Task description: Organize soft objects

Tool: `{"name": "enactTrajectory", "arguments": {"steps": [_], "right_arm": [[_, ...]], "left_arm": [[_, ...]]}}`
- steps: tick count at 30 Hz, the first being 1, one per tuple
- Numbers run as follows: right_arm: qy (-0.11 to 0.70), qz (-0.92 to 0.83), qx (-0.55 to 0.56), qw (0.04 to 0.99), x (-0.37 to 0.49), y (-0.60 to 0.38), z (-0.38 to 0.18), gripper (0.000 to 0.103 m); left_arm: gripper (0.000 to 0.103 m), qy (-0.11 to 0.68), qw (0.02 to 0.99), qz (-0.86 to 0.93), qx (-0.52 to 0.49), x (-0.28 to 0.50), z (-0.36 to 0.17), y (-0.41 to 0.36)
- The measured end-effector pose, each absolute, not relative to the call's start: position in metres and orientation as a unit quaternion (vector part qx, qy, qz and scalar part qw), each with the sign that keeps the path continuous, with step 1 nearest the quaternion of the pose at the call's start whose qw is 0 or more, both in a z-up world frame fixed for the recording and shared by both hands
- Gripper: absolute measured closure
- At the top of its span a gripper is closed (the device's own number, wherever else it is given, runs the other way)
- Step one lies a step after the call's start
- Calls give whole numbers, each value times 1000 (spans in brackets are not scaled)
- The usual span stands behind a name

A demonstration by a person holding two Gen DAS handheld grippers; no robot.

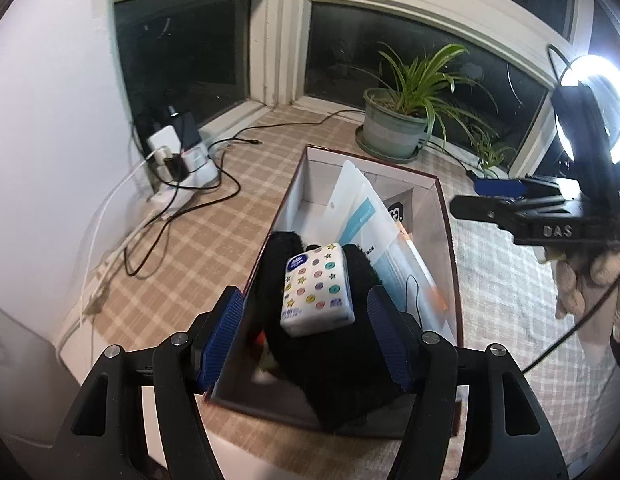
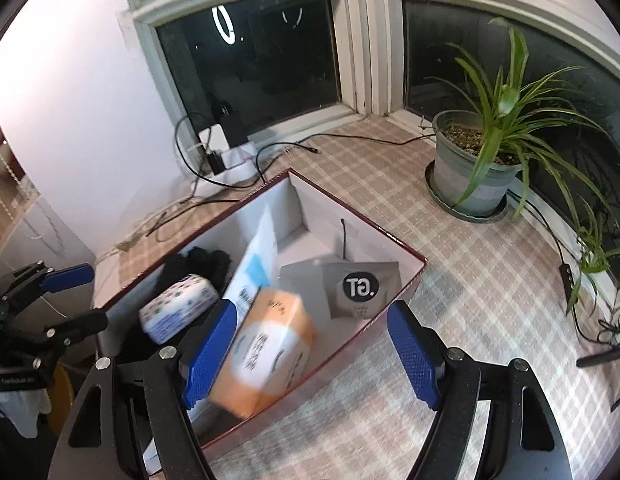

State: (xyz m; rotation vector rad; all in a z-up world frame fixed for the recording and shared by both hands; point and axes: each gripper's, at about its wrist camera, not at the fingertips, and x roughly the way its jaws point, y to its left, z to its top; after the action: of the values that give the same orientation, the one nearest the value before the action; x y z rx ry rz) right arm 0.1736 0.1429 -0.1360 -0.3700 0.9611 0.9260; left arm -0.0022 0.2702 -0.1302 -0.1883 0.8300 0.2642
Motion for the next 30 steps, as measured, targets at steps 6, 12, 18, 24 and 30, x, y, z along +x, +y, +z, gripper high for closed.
{"name": "enactTrajectory", "arguments": {"steps": [6, 12, 18, 24, 30], "right_arm": [[418, 438, -163, 779, 139, 120, -115, 29], [392, 445, -160, 789, 103, 91, -93, 29], [366, 445, -159, 802, 67, 50, -73, 24], [345, 447, -152, 811, 30, 11, -56, 21], [344, 453, -127, 812, 6, -21, -47, 19]], "left_arm": [[38, 380, 908, 146, -103, -31, -114, 256], [30, 351, 915, 167, -105, -62, -96, 231], [26, 320, 921, 197, -107, -95, -80, 201], [23, 302, 921, 216, -116, -122, -72, 172], [22, 288, 922, 228, -122, -144, -64, 146]]}}
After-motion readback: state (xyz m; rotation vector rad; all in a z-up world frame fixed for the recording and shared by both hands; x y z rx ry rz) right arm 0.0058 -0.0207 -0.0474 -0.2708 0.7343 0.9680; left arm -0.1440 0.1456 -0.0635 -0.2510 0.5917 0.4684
